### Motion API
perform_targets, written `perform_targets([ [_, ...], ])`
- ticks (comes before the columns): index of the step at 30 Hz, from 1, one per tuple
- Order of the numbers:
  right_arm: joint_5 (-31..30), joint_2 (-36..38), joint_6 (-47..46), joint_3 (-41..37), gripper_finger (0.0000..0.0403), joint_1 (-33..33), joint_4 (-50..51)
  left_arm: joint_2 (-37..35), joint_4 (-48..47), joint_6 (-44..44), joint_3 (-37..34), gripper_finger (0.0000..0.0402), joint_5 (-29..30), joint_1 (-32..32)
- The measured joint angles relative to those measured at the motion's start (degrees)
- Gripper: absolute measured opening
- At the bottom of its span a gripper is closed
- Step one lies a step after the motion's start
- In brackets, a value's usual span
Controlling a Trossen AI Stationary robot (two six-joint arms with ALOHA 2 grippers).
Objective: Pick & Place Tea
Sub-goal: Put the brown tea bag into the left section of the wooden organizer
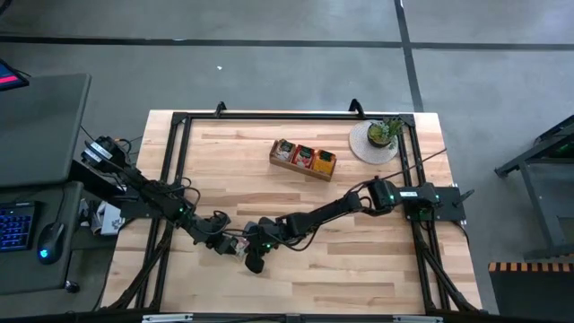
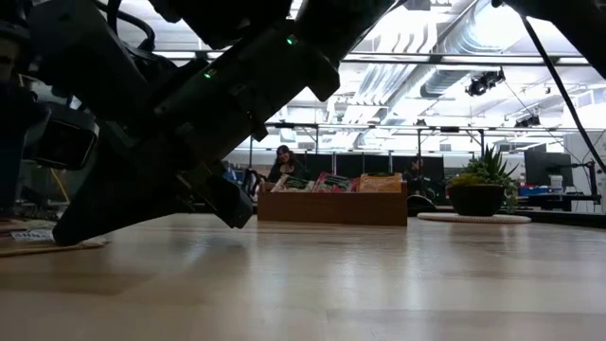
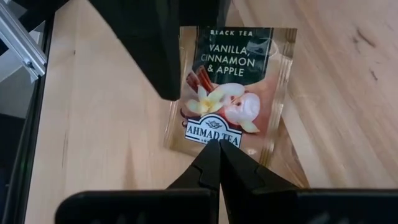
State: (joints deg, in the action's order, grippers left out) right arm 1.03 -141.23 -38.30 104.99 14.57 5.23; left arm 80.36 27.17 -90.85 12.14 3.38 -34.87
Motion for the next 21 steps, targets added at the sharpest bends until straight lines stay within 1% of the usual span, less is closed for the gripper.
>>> perform_targets([
  [3, 0.13, 0.00, 0.00, 0.02, 0.0000, 0.00, 0.00, 0.00, -0.10, 0.02, 0.00, 0.0101, 0.21, 0.00],
  [7, 1.02, 0.00, 0.11, 0.04, 0.0000, 0.02, 0.06, 0.00, -0.14, 0.37, 0.01, 0.0020, 0.69, -0.02],
  [8, 1.12, 0.00, 0.45, 0.07, 0.0000, 0.02, 0.07, -0.01, -0.15, 0.44, 0.02, 0.0011, 0.88, -0.04],
  [11, 1.33, 0.00, 0.85, 0.07, 0.0000, 0.07, 0.07, -0.02, -0.19, 0.59, 0.02, 0.0012, 1.33, -0.04],
  [17, 3.48, 0.08, 0.87, 0.07, 0.0000, 0.00, 0.13, -0.02, -0.35, 0.89, 0.02, 0.0002, 1.56, -0.04],
  [21, 3.78, 1.49, 1.64, 0.05, 0.0000, 0.07, 3.28, -0.02, -0.38, 1.00, 0.02, 0.0001, 2.37, -0.04],
])
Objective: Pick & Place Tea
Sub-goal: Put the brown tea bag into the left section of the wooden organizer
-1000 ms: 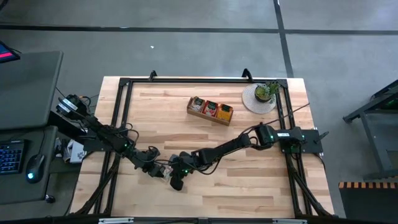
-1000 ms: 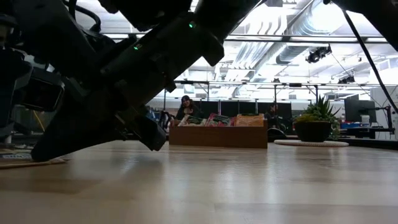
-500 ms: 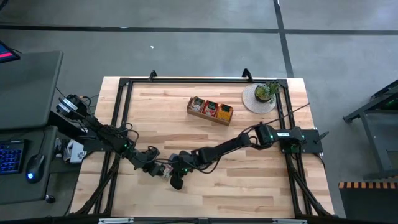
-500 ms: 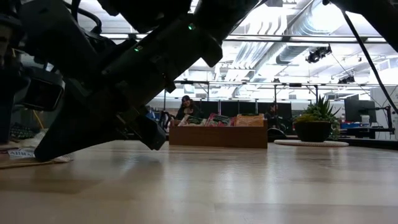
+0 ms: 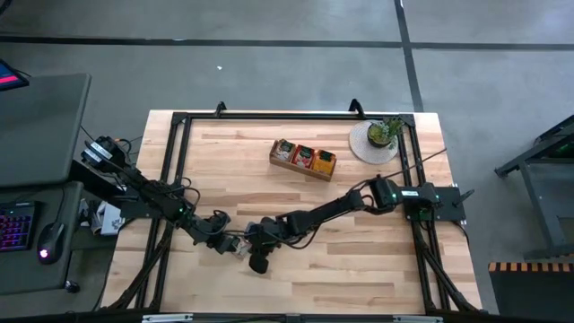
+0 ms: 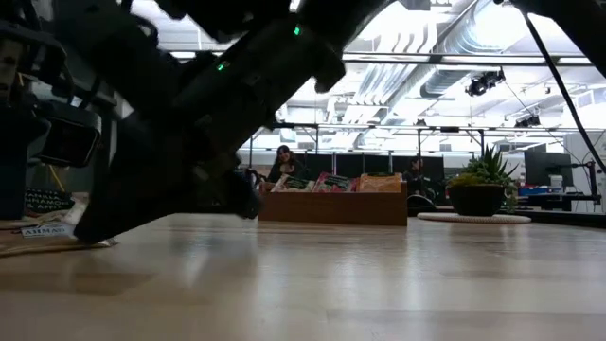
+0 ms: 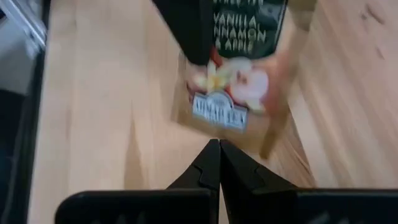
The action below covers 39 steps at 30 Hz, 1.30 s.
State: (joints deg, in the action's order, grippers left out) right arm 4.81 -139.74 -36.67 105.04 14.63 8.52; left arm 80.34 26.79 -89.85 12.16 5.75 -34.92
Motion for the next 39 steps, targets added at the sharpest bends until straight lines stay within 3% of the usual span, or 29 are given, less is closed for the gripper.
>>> perform_targets([
  [7, -1.82, 6.01, 3.94, 0.01, 0.0000, -0.21, 9.61, 0.00, 0.16, 1.72, 0.00, 0.0001, 0.46, 0.02],
  [12, -5.75, 12.43, 4.46, 0.01, 0.0000, -0.28, 22.31, 0.02, 0.05, 5.62, 0.43, 0.0000, 2.38, 0.04],
  [16, -4.96, 18.08, 3.19, 0.01, 0.0000, -0.26, 30.58, -0.59, -0.44, 10.18, 1.18, 0.0000, 3.92, 0.95],
  [21, -6.82, 25.29, 1.99, 0.04, 0.0000, 0.01, 37.43, -3.03, -1.97, 17.72, 3.11, 0.0000, 2.34, 6.51],
  [24, -11.76, 29.02, 1.09, 0.06, 0.0000, 0.45, 42.25, -6.00, -1.58, 23.71, 6.00, 0.0000, -0.34, 11.38],
  [28, -16.34, 33.12, -0.66, -0.01, 0.0000, 0.39, 50.17, -9.31, -11.89, 32.30, 11.23, 0.0000, -5.66, 19.45],
  [33, -15.58, 40.54, -0.16, -10.18, 0.0000, -0.49, 44.85, -12.15, -31.97, 47.44, 22.90, 0.0000, -11.05, 30.36],
  [39, -12.19, 54.89, -0.91, -34.93, 0.0000, -3.24, 20.94, -11.33, -53.07, 64.84, 38.93, 0.0000, -11.48, 42.03],
])
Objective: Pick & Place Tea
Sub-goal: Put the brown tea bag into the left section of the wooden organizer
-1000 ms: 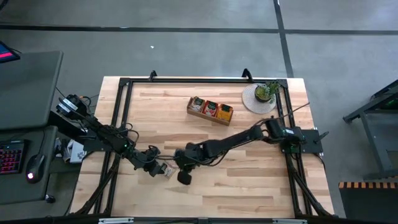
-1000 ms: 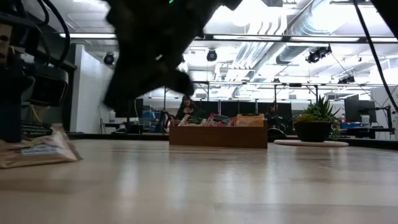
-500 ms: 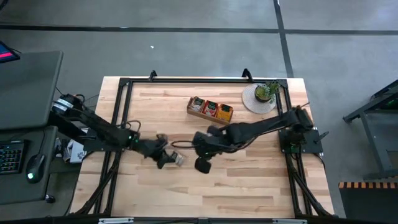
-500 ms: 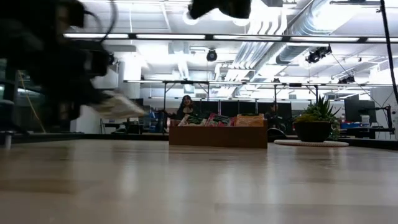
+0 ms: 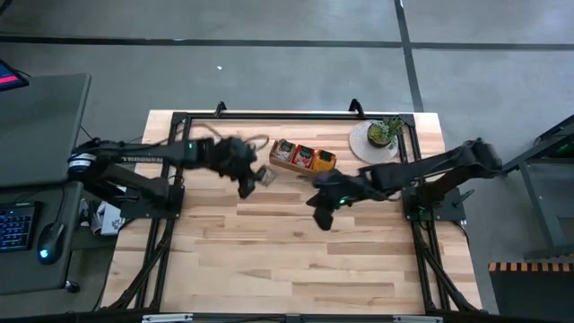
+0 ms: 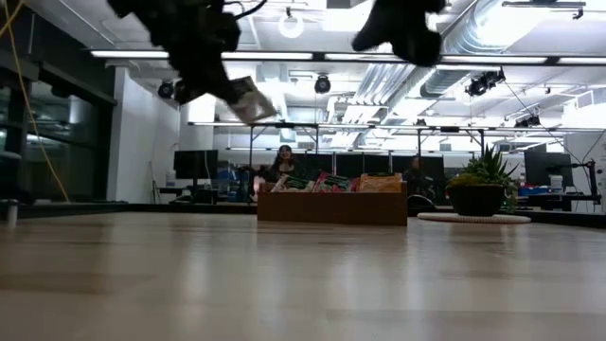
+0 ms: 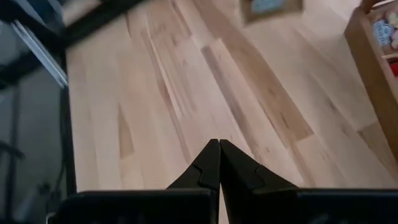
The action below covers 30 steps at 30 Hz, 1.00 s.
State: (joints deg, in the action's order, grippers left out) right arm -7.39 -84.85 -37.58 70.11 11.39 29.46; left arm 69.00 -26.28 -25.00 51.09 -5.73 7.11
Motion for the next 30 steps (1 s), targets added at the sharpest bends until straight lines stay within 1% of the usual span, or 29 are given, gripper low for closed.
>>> perform_targets([
  [2, 0.07, 4.42, -0.71, -7.38, 0.0000, -0.79, -6.85, 1.12, -3.53, 5.37, 4.34, 0.0000, -0.47, 3.44],
  [5, 0.47, 10.20, -0.97, -16.18, 0.0000, -2.11, -13.51, 3.17, -7.92, 11.85, 10.06, 0.0000, -1.25, 8.62],
  [8, 2.68, 15.22, -0.97, -22.74, 0.0000, -3.79, -17.40, 6.61, -10.03, 18.00, 15.10, 0.0000, -2.42, 12.96],
  [12, 6.90, 20.83, 0.28, -28.66, 0.0000, -6.33, -19.40, 12.16, -13.53, 25.87, 21.78, 0.0000, -6.56, 17.60],
  [15, 9.79, 24.39, 2.53, -31.57, 0.0000, -8.10, -19.94, 17.08, -17.78, 32.26, 27.35, 0.0000, -8.99, 19.68],
  [20, 12.87, 28.19, 7.14, -33.56, 0.0000, -10.69, -19.62, 25.03, -26.02, 41.13, 37.23, 0.0000, -8.48, 19.89],
  [23, 13.61, 28.86, 9.02, -33.56, 0.0000, -12.37, -19.36, 28.46, -32.03, 45.09, 42.59, 0.0000, -4.71, 19.57],
  [25, 14.44, 28.86, 9.56, -33.56, 0.0000, -13.57, -19.64, 30.68, -34.14, 48.31, 45.54, 0.0000, -1.36, 18.90],
  [28, 14.62, 28.86, 9.55, -33.56, 0.0000, -15.04, -18.84, 32.11, -36.64, 53.35, 47.65, 0.0000, 1.92, 18.26],
  [30, 14.10, 29.31, 9.09, -33.56, 0.0000, -15.86, -18.19, 32.83, -36.47, 55.26, 48.27, 0.0000, 2.61, 17.62],
])
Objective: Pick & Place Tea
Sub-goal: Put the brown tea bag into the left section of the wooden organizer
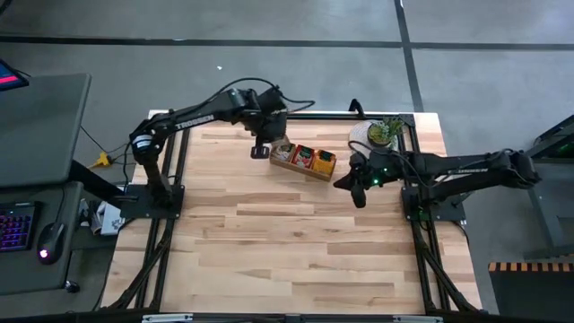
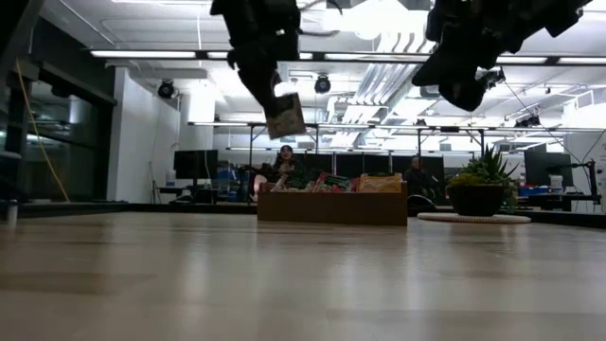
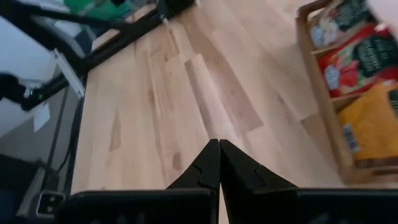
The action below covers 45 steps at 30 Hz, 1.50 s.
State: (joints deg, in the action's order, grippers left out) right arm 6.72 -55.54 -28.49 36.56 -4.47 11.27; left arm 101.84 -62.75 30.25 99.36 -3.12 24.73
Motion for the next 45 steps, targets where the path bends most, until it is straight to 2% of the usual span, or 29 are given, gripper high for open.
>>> perform_targets([
  [3, -2.02, 2.26, -0.43, -0.02, 0.0000, -0.46, 0.17, 1.86, -1.54, 1.62, -0.24, 0.0000, 0.18, -0.04],
  [8, -9.16, 8.20, -1.16, 0.00, 0.0000, -0.46, 2.58, 3.93, -1.33, 5.48, -0.15, 0.0000, 0.46, 0.22],
  [17, -12.93, 12.19, -4.69, 0.00, 0.0000, -0.44, 5.75, 8.72, 0.71, 10.87, -0.16, 0.0000, -0.34, 1.59],
  [36, -15.36, 11.99, -7.10, 0.00, 0.0000, -0.41, 6.53, 15.32, 3.26, 16.60, -0.20, 0.0000, -1.89, 2.27],
  [45, -15.36, 11.97, -7.10, 0.00, 0.0000, -0.41, 6.53, 15.59, 4.83, 18.01, -0.20, 0.0000, -2.05, 2.27],
])
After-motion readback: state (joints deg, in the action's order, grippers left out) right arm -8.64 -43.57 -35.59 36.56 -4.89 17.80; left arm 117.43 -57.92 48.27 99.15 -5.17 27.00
